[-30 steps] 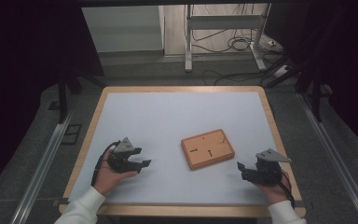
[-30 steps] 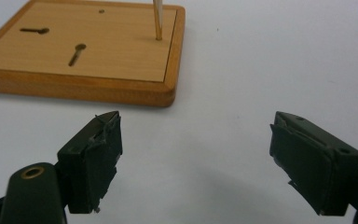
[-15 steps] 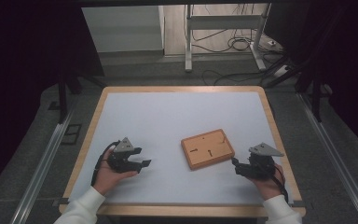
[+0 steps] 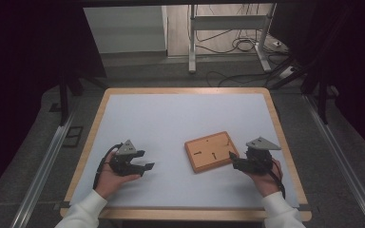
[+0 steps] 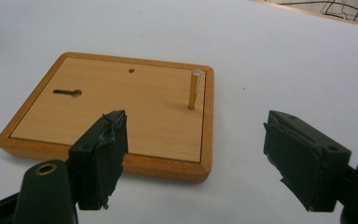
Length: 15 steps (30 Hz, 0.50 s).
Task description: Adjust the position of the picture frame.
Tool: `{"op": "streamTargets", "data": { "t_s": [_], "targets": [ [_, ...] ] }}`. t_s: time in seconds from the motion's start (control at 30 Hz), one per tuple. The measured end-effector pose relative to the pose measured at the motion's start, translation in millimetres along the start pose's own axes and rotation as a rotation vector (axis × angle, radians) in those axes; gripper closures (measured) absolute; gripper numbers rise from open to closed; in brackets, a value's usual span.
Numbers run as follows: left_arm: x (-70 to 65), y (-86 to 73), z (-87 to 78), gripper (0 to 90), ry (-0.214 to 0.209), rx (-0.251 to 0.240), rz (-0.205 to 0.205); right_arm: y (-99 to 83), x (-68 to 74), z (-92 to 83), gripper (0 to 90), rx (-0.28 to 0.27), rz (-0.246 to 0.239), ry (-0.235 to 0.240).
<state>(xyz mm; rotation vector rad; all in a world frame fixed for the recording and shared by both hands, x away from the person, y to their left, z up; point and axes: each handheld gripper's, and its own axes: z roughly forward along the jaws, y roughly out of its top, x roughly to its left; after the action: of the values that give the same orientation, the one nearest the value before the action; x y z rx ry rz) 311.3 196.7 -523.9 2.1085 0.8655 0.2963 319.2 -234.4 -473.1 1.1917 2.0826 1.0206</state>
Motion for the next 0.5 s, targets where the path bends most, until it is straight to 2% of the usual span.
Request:
{"op": "streamTargets", "data": {
  "t_s": [0.5],
  "targets": [
    [-0.2,0.0,0.8,32.7,-0.003,0.003,0.003,8.5,4.5,29.0,28.1,0.036,-0.018,-0.003]
  ]
}}
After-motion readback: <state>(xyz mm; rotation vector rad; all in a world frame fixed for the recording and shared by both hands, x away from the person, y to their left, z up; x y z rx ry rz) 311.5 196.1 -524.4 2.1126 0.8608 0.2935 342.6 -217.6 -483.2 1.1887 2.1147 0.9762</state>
